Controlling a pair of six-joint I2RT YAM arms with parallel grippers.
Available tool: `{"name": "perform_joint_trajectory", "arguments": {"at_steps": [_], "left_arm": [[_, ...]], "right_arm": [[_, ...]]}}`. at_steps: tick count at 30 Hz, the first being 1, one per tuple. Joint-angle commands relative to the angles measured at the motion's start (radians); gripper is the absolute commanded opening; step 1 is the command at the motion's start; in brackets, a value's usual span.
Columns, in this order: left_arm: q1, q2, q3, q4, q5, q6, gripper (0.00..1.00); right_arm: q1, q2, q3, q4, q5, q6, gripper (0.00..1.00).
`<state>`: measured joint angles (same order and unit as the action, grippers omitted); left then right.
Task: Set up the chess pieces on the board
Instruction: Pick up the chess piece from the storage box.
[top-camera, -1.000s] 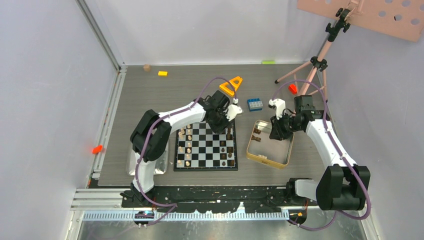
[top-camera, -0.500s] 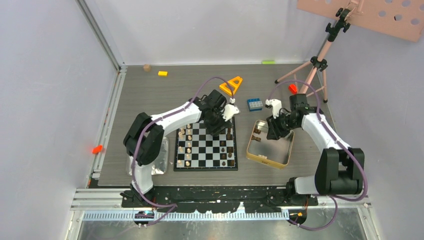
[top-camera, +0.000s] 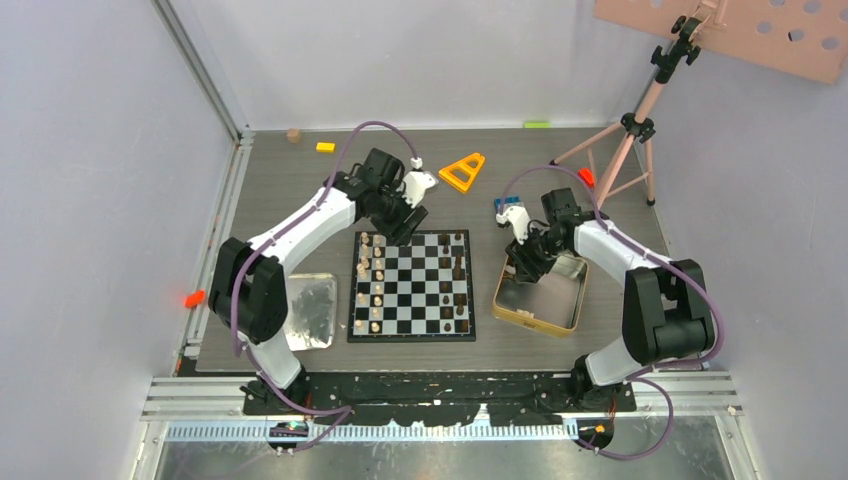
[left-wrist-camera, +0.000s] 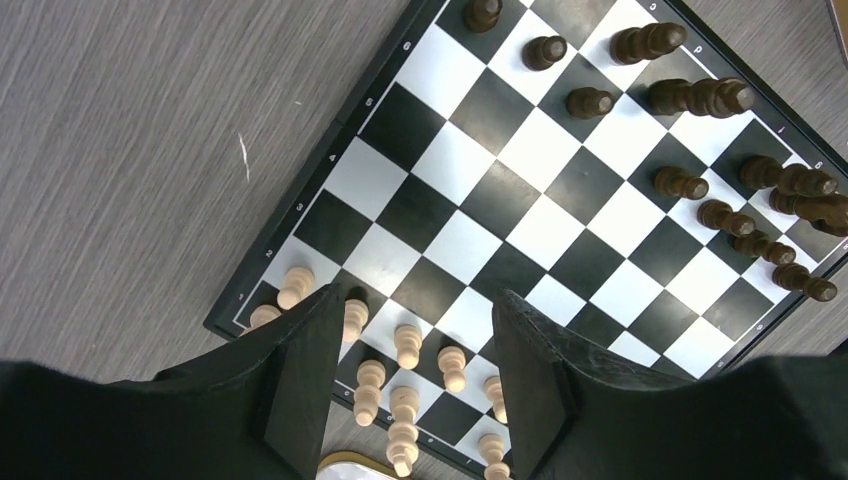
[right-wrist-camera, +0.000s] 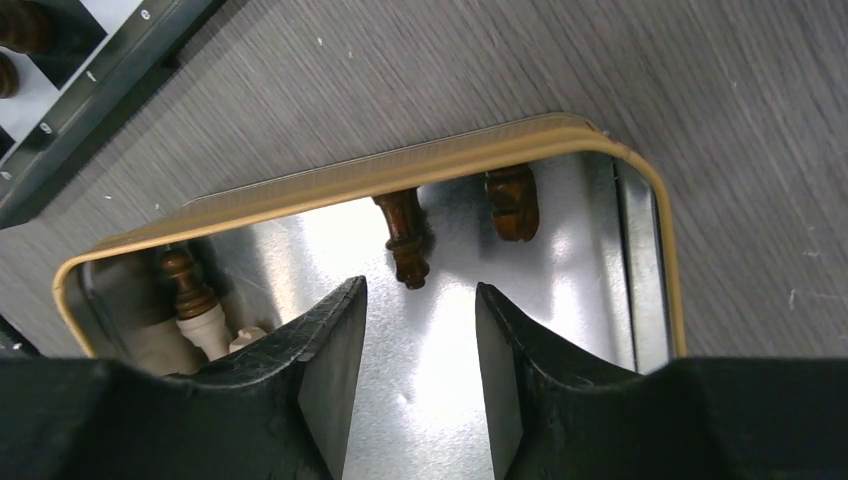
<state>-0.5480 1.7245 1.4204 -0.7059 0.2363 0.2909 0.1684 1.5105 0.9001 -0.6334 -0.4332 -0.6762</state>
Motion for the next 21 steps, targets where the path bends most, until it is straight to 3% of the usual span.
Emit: {"name": "perform_joint_trajectory", "arguments": {"at_steps": [1,16,21], "left_arm": [[0.022,-0.044,0.020,-0.033,0.054,-0.020,0.59],[0.074,-0.025,0.054,-0.062,0.084,-0.035,0.59],[0.088,-0.023,0.048,-0.058,0.089,-0.035,0.59]], "right_arm": [[0.018,0.020,0.000,0.066,0.031,-0.072,0.50],[0.071,0.046,-0.023,0.068,0.030,-0.151,0.44],[0.075,0.060,-0.008,0.045,0.028,-0.167,0.30]]}}
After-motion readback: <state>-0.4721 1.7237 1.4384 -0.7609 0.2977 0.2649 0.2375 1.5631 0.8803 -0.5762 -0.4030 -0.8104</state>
